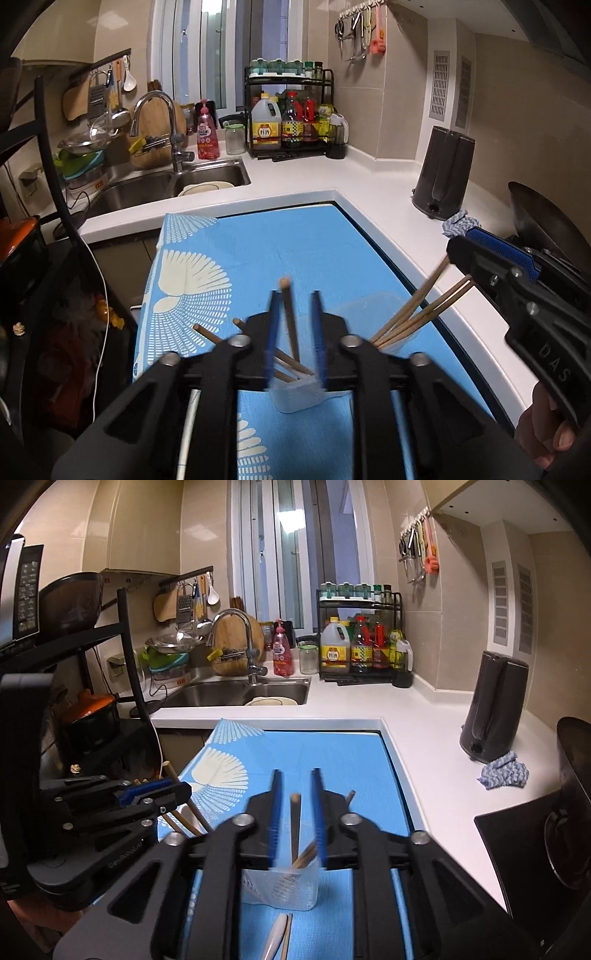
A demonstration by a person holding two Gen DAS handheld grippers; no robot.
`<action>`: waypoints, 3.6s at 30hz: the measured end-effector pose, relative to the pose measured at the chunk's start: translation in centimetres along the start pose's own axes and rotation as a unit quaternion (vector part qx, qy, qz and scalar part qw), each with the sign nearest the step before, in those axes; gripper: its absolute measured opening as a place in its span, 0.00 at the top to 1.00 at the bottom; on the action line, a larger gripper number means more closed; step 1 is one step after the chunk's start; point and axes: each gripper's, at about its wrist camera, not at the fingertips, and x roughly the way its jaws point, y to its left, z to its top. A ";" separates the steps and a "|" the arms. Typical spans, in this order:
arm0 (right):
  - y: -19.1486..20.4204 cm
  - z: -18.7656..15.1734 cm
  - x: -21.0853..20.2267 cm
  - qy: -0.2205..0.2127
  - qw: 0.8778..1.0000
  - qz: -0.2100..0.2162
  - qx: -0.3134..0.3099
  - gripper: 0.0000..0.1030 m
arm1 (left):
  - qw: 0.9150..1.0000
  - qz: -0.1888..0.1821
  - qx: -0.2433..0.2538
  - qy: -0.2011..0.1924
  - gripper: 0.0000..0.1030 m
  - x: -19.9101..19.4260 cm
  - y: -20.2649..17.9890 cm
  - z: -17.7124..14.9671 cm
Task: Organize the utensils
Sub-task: 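Open both tools to drop the chopsticks into the container, then move both tools back down toward the fork and last chopstick, then grasp the last chopstick with the right tool while the left tool approaches the fork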
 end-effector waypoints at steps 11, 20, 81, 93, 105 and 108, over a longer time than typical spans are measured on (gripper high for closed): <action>0.6 -0.1 -5.7 -0.042 0.999 -0.011 -0.003 0.68 | 0.999 0.013 -0.009 -0.037 0.46 -3.8 -0.1 -0.5; 1.0 -3.0 -11.5 -0.088 0.996 -0.011 -0.006 0.68 | 0.997 0.000 -0.034 -0.076 0.29 -7.5 -0.4 -3.6; -0.8 -28.2 -7.6 0.124 0.990 -0.051 0.038 0.94 | 0.999 0.008 -0.043 -0.004 0.66 -7.1 -4.2 -24.7; -2.1 -28.4 -8.0 0.119 0.990 -0.057 0.051 0.91 | 0.997 -0.042 -0.059 -0.011 0.66 -5.7 -5.5 -24.9; -2.3 -28.5 -8.2 0.117 0.991 -0.046 0.052 0.91 | 0.992 -0.061 -0.104 0.039 0.66 -1.6 -7.4 -24.6; -2.3 -28.5 -8.3 0.117 0.991 -0.044 0.052 0.91 | 0.993 -0.042 -0.093 0.057 0.66 -0.8 -8.2 -24.9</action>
